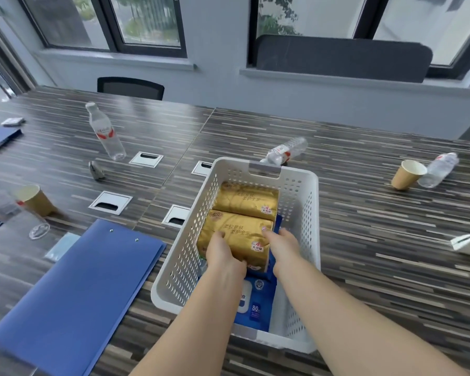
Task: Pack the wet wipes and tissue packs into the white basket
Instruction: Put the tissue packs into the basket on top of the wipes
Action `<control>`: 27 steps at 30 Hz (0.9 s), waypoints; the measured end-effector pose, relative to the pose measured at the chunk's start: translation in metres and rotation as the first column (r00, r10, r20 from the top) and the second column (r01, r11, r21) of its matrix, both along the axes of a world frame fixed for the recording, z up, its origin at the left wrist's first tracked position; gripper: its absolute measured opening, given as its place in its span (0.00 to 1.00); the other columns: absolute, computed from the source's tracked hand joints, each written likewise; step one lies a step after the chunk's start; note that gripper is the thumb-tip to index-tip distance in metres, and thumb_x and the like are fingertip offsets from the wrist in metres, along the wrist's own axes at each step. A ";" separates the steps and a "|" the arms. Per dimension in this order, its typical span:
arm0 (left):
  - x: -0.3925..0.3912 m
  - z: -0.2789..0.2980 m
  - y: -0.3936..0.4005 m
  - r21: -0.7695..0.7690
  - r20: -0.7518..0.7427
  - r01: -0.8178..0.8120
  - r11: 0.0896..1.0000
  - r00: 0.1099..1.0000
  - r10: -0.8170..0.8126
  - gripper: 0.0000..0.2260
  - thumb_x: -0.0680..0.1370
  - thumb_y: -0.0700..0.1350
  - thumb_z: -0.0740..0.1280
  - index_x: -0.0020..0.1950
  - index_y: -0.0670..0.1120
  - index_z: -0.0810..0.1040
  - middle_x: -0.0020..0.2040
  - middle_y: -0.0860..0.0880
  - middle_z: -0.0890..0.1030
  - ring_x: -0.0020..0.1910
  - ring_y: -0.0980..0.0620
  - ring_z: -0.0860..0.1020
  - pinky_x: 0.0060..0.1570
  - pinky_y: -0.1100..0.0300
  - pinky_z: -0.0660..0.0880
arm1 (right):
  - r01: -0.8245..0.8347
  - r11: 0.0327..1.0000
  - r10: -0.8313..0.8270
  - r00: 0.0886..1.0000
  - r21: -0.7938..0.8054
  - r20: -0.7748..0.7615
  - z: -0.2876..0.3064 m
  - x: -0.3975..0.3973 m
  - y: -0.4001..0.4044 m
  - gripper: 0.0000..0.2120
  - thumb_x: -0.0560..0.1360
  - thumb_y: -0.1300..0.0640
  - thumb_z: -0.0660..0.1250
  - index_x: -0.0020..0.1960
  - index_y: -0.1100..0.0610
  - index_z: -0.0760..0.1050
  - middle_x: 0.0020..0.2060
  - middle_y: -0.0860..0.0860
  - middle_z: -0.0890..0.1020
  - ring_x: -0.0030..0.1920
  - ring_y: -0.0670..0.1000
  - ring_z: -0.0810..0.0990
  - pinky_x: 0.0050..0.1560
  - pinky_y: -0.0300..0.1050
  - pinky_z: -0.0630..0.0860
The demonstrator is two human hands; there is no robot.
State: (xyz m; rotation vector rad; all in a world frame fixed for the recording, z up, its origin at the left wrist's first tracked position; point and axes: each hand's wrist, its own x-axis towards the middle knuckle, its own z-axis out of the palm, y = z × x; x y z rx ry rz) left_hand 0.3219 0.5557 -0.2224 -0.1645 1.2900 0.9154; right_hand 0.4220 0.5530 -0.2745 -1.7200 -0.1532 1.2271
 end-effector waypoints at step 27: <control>0.132 0.051 -0.168 0.472 -0.047 0.315 0.824 0.942 -0.333 0.15 0.80 0.42 0.63 0.66 0.43 0.73 0.51 0.48 0.77 0.60 0.48 0.75 0.53 0.56 0.71 | 0.010 0.941 -0.066 0.986 0.338 0.155 0.083 0.158 -0.231 0.06 0.76 0.59 0.65 0.50 0.50 0.77 0.52 0.52 0.82 0.57 0.53 0.79 0.63 0.55 0.73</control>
